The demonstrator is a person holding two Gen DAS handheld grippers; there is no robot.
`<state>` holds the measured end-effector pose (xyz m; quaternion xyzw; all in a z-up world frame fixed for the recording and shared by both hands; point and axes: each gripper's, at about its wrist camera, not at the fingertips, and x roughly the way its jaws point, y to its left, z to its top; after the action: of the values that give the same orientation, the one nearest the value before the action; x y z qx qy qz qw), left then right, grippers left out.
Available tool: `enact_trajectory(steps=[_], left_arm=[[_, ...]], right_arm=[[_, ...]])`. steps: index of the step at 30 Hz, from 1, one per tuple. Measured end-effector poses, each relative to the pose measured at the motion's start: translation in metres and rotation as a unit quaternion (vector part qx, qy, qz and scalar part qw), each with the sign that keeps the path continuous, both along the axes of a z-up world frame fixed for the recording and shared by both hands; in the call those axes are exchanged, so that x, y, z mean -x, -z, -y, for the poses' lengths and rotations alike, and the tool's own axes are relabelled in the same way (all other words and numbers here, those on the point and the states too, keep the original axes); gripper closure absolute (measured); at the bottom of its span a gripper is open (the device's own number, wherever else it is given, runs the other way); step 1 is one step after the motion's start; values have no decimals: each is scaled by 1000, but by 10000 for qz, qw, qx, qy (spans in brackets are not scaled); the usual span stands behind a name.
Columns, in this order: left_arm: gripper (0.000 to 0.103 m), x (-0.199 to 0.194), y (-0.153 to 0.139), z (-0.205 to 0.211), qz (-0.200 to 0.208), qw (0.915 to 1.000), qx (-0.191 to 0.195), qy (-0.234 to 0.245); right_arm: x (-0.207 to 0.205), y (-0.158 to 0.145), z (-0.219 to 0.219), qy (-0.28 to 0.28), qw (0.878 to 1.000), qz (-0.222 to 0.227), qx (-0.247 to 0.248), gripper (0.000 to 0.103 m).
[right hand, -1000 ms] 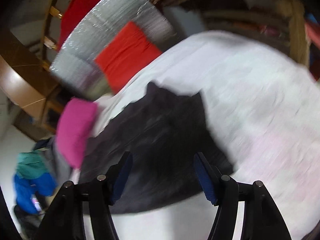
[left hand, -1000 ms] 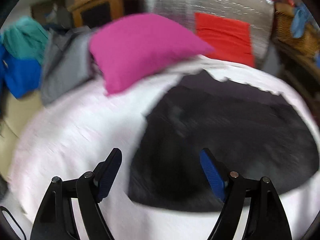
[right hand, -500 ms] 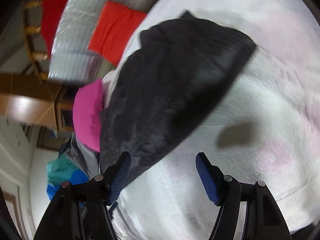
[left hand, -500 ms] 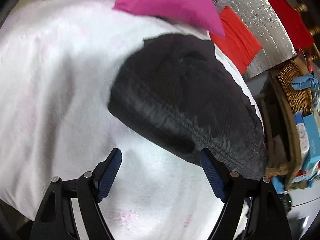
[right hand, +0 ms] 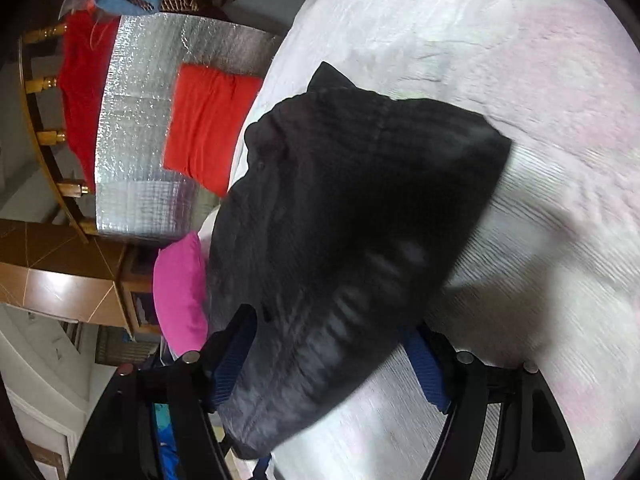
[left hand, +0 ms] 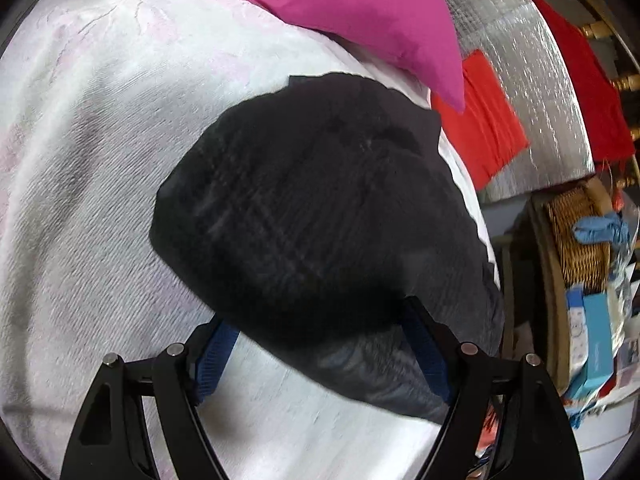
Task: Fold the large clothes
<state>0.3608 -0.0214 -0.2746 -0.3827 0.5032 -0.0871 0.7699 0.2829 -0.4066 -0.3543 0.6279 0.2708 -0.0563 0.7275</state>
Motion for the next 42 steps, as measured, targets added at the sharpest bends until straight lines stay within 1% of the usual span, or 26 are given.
enact_trajectory(steps=[5, 7, 8, 9, 10, 11, 12, 13, 14, 15, 17, 19, 22, 26, 29, 38, 42], left_arm=[[23, -10, 3, -2, 70, 9995, 216, -217], [31, -12, 3, -2, 95, 9996, 111, -233], [37, -13, 3, -1, 109, 9997, 23, -229], [43, -13, 4, -2, 117, 9997, -1, -222], [46, -14, 4, -2, 128, 9997, -26, -207], [51, -15, 3, -1, 147, 9997, -100, -151], [58, -16, 1, 1, 176, 9996, -201, -88], [62, -12, -2, -2, 228, 9994, -273, -31], [69, -11, -7, 1, 353, 9988, -341, 52], [73, -10, -9, 1, 423, 9983, -380, 85], [75, -7, -17, 3, 595, 9969, -486, 151], [76, -3, -21, 0, 696, 9963, -464, 191], [77, 8, -25, -8, 762, 9958, -458, 239], [77, 23, -29, -12, 820, 9943, -615, 289], [77, 38, -28, -19, 818, 9943, -625, 282], [77, 92, -24, -29, 934, 9914, -838, 358], [77, 104, -21, -34, 955, 9903, -933, 377]], right_arm=[[-15, -5, -3, 200, 9996, 33, 190, 25], [-20, -8, -5, 205, 9992, 11, 340, 26], [-21, -10, -6, 200, 9988, -43, 438, 28], [-22, -11, -5, 190, 9983, -124, 546, 35], [-22, -12, -6, 185, 9976, -187, 646, 40], [-21, -12, -7, 187, 9972, -198, 690, 42], [-22, -14, -8, 177, 9969, -200, 742, 48], [-22, -17, -9, 163, 9963, -202, 816, 52], [-22, -21, -11, 142, 9954, -201, 924, 54], [-22, -25, -13, 123, 9944, -188, 1030, 59], [-23, -34, -19, 89, 9924, -119, 1225, 63], [-19, -41, -21, 64, 9914, -22, 1310, 66], [-8, -48, -21, -40, 9897, 76, 1432, 66], [14, -48, -23, -256, 9890, 62, 1458, 66], [28, -51, -28, -364, 9877, 52, 1519, 67], [65, -42, -35, -418, 9893, 34, 1394, 67], [78, -37, -41, -466, 9893, 14, 1383, 67]])
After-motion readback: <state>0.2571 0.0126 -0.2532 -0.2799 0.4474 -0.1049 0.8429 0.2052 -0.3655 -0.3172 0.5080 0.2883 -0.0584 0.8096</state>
